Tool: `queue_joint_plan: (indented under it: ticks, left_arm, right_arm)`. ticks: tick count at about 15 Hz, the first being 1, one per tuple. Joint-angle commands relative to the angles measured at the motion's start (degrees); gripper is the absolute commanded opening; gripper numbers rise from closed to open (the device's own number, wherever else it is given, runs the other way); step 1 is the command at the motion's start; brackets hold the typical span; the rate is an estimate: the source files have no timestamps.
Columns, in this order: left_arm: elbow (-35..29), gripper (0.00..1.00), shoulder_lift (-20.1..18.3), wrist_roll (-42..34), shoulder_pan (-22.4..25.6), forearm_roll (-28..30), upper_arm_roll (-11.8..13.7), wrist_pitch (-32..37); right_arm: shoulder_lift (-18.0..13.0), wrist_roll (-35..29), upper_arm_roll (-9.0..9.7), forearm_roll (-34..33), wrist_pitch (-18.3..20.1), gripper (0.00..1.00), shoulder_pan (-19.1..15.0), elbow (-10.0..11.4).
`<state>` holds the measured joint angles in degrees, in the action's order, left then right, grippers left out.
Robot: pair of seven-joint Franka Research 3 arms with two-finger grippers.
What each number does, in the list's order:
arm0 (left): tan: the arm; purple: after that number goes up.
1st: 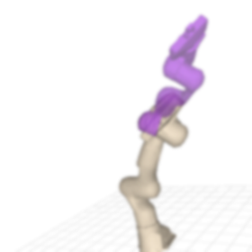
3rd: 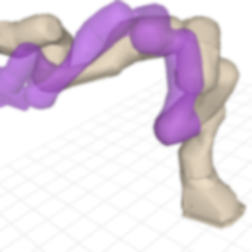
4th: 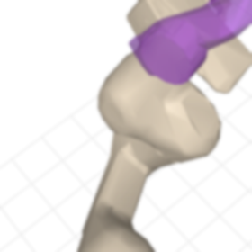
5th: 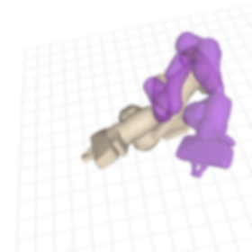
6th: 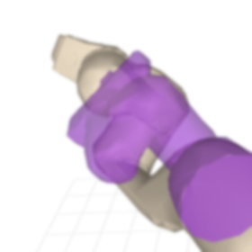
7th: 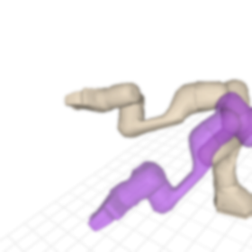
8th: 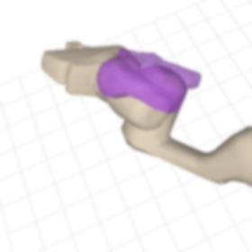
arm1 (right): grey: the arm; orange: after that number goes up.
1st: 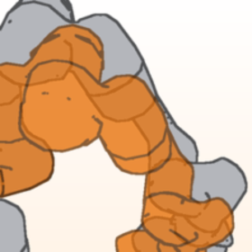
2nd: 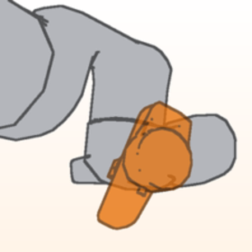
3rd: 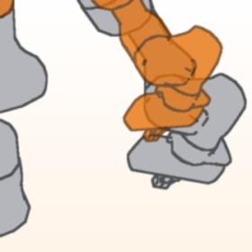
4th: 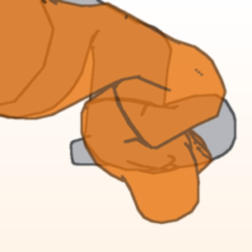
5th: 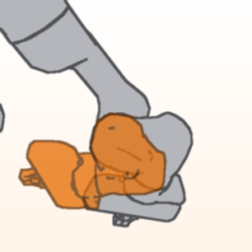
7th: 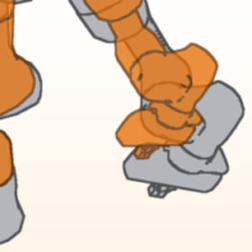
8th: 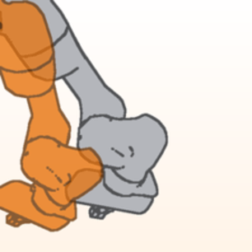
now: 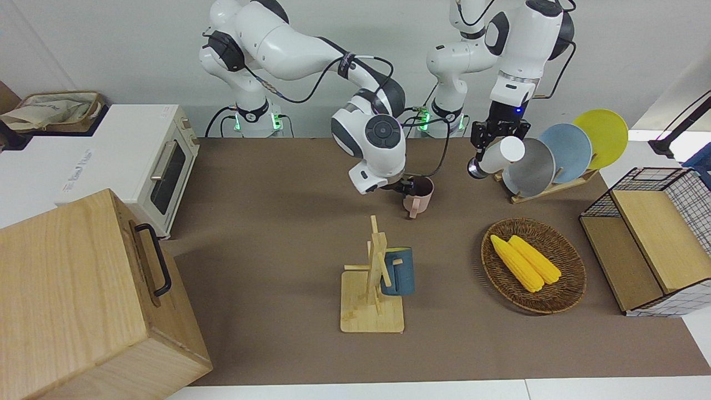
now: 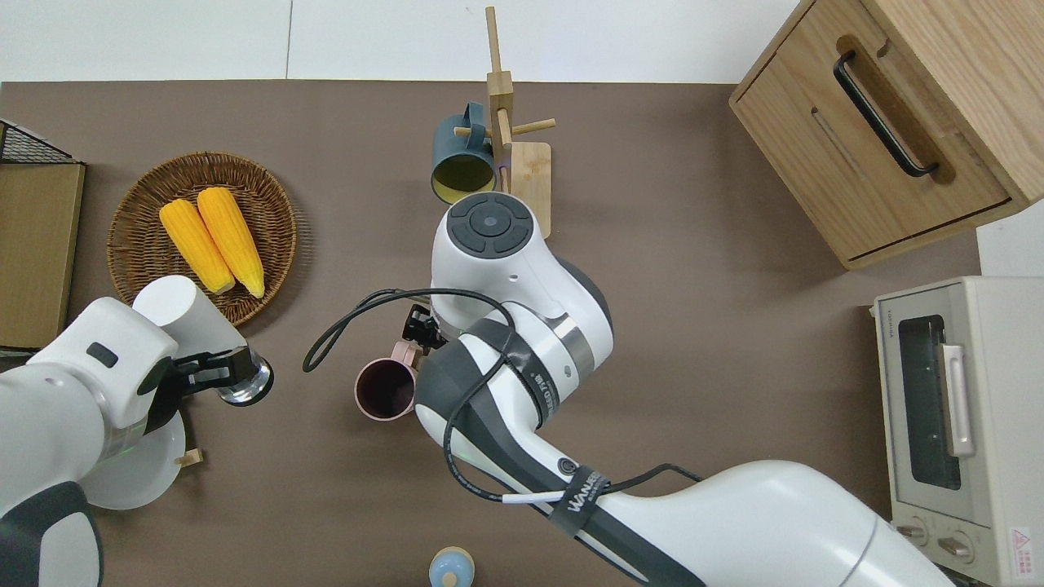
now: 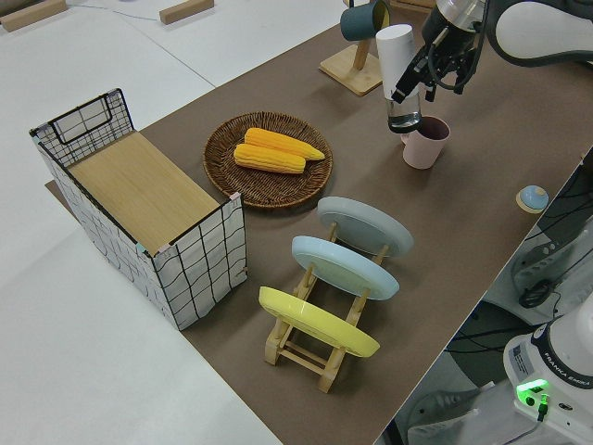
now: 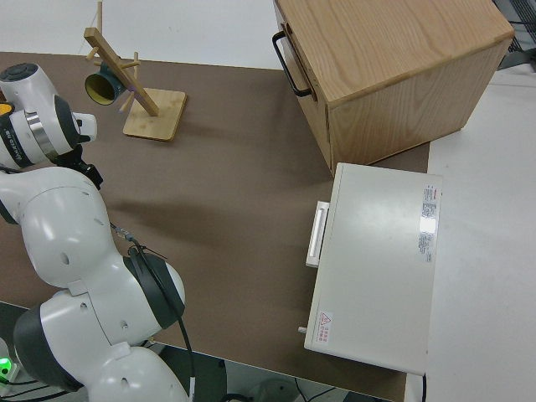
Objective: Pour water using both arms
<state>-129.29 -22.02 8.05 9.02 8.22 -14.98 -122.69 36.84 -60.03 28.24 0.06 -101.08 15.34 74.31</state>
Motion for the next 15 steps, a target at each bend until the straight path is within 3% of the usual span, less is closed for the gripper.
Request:
queue_joint_plan:
  ticks: [1,5,12,15]
  left_arm:
    - [-1.9,0.0,-2.8,0.3,-2.3,0.7,0.5,-0.4]
    - [-5.1,0.0,-5.7,0.4,-4.6,0.7,0.3,0.2]
    - [-11.0,0.0,-11.4,0.6,-9.5,2.8,0.3,2.1]
    - [-13.0,0.0,-12.9,0.6,-10.9,3.6,0.3,2.4]
  right_arm:
    - [-4.5,-0.5,0.76,1.4,2.8,0.987,-1.9,1.4]
    - [-7.7,3.3,0.76,1.3,6.8,0.99,-5.0,1.8]
    - [-18.4,24.1,0.67,-1.5,12.7,0.99,-16.1,7.1]
    - [-19.5,31.5,0.76,-3.8,12.9,0.99,-20.3,7.3]
